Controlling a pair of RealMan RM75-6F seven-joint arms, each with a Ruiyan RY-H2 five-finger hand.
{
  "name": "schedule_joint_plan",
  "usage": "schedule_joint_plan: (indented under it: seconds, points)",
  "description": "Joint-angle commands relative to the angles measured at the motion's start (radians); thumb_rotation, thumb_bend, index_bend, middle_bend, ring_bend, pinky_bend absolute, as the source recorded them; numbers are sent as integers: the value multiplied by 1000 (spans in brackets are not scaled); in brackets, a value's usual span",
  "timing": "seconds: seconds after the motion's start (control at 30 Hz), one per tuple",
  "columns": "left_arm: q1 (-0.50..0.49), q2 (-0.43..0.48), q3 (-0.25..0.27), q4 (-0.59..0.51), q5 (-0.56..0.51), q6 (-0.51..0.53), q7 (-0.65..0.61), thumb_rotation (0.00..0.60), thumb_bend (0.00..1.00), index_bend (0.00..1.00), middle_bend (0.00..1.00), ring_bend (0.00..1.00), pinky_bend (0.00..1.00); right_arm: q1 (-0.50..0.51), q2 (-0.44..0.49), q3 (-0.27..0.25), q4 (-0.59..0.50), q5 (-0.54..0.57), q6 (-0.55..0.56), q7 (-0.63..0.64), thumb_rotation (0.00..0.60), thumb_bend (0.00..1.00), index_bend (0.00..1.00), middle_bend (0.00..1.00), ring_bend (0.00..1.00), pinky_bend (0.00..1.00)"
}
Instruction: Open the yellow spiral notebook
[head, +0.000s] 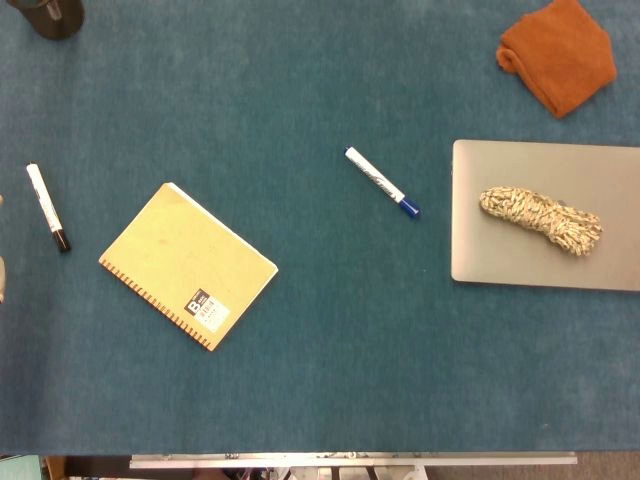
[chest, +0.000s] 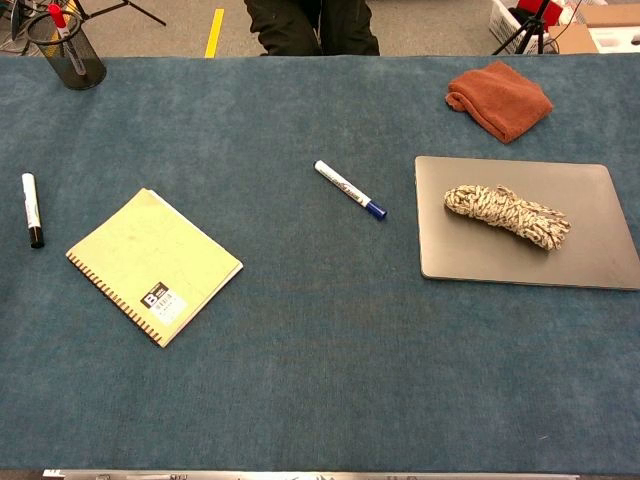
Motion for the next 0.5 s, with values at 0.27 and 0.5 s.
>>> schedule_joint_plan:
  seconds: [0.27,0.5]
  points:
    - [-6,14,11,3,24,-10,-6,600,453,218,105,0,0,-1,4,5,2,-3,12,5,600,192,158,209,101,177]
    - [-46,57,51,12,93,-85,-41,600,453,218,105,0,0,-3,21,16,-7,2,26,1,600,192,158,209,101,178]
